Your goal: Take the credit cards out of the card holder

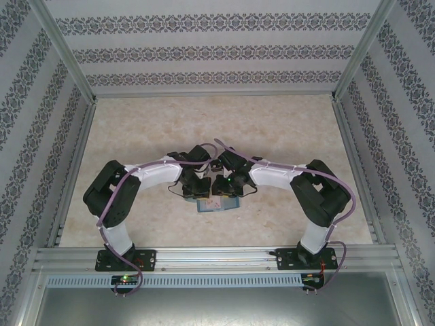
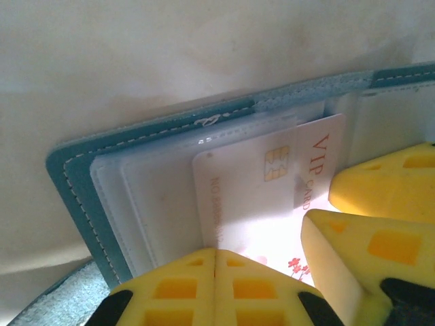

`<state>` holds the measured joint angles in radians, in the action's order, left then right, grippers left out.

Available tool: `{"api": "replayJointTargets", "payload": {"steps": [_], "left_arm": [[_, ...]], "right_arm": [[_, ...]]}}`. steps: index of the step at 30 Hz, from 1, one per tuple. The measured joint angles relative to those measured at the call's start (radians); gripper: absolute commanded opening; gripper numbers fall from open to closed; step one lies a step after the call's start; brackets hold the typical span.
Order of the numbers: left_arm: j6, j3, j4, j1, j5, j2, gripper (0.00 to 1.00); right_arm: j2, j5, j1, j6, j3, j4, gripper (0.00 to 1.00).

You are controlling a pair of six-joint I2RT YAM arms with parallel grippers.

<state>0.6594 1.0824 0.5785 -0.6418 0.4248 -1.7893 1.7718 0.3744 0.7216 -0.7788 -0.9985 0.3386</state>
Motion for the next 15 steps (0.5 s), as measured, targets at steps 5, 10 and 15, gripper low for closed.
{"api": "replayJointTargets", "payload": {"steps": [5, 10, 15], "left_arm": [[-0.006, 0.002, 0.004, 0.000, -0.005, -0.001, 0.00], [-0.009, 0.003, 0.010, 0.000, -0.011, -0.001, 0.00], [-0.009, 0.003, 0.013, 0.000, -0.014, -0.001, 0.00]], "right_arm": [[0.000, 0.002, 0.000, 0.000, 0.004, -0.005, 0.35], [0.000, 0.001, 0.000, 0.000, 0.009, -0.007, 0.36], [-0.001, 0.006, 0.000, 0.000, 0.018, -0.022, 0.34]]}}
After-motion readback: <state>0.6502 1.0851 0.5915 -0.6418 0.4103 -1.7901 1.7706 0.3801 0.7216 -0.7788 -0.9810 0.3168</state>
